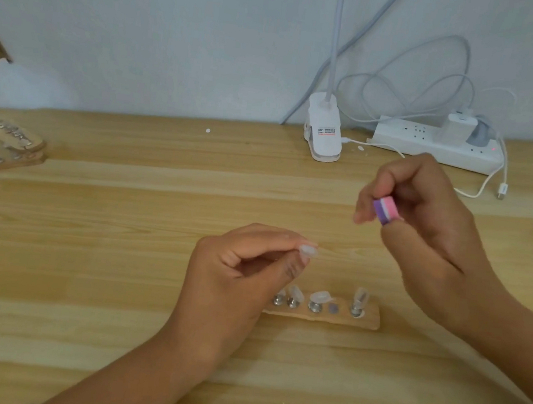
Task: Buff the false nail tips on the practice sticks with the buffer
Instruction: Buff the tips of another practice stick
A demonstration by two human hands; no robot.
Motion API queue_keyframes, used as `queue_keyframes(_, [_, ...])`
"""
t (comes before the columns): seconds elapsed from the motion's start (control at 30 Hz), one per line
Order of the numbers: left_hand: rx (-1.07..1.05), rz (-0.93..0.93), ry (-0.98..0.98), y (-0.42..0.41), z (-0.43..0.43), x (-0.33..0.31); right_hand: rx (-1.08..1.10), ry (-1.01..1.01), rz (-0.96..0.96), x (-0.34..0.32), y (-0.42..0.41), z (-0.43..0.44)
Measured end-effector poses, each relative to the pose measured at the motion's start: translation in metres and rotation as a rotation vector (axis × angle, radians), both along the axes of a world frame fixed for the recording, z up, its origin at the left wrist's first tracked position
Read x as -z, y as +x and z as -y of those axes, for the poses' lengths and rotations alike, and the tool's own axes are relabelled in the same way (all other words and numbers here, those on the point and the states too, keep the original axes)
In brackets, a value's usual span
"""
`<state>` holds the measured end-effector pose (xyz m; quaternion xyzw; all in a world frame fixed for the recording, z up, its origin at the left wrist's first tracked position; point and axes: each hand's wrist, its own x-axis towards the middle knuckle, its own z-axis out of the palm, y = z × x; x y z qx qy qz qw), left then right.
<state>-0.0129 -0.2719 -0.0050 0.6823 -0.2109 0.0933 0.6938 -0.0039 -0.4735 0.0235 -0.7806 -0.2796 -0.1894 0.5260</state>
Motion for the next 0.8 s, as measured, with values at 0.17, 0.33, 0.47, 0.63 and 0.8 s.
queue_keyframes(0.17, [-0.012,0.006,0.024,0.001,-0.001,0.000,-0.078,-0.251,-0.046,-0.003,-0.006,-0.005])
queue_keyframes(0.33, [-0.026,0.044,0.070,0.002,-0.002,0.000,-0.023,-0.373,0.087,0.001,-0.006,-0.012])
queue_keyframes(0.47, [-0.015,-0.006,0.048,0.001,-0.002,-0.003,0.014,-0.382,0.128,-0.001,-0.004,-0.011])
queue_keyframes(0.63, [-0.014,-0.028,0.002,0.001,-0.002,-0.002,-0.002,-0.386,0.119,-0.004,-0.003,-0.011])
queue_keyframes(0.8, [0.002,0.025,0.032,0.000,-0.001,-0.003,-0.018,-0.405,0.124,-0.011,-0.003,-0.012])
